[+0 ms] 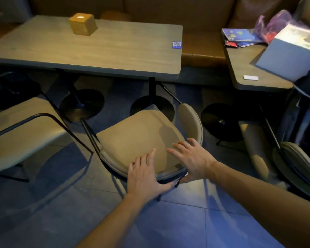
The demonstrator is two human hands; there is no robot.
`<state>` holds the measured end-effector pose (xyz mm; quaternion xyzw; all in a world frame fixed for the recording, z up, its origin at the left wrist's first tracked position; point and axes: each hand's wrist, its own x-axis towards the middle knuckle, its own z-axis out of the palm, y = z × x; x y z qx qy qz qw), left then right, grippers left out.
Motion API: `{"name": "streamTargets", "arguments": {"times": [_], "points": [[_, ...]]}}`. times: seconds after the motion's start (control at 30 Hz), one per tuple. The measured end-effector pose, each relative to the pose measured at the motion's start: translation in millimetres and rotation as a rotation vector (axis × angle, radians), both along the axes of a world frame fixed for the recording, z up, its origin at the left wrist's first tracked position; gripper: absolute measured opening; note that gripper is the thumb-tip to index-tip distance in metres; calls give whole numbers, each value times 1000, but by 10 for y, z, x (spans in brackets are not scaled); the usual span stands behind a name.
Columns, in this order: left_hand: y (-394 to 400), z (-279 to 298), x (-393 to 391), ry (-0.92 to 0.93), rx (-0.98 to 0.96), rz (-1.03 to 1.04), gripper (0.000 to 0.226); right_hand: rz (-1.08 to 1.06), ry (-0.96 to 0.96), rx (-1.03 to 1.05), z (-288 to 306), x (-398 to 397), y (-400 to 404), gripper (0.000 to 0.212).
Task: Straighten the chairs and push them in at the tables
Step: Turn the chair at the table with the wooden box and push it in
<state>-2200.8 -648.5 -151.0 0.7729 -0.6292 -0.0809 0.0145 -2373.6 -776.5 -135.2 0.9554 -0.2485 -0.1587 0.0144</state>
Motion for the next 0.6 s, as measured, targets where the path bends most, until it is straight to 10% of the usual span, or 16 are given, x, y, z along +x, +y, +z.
{"name": "streamTargets", "arguments": {"times": [0.27, 0.6], "points": [[-342, -400, -173, -75, 291, -52, 74, -15, 122, 26, -511, -83, -326, 62], [-125, -379, 280, -197, 280, -357, 64, 2, 229, 54, -363, 201, 133, 57]]}}
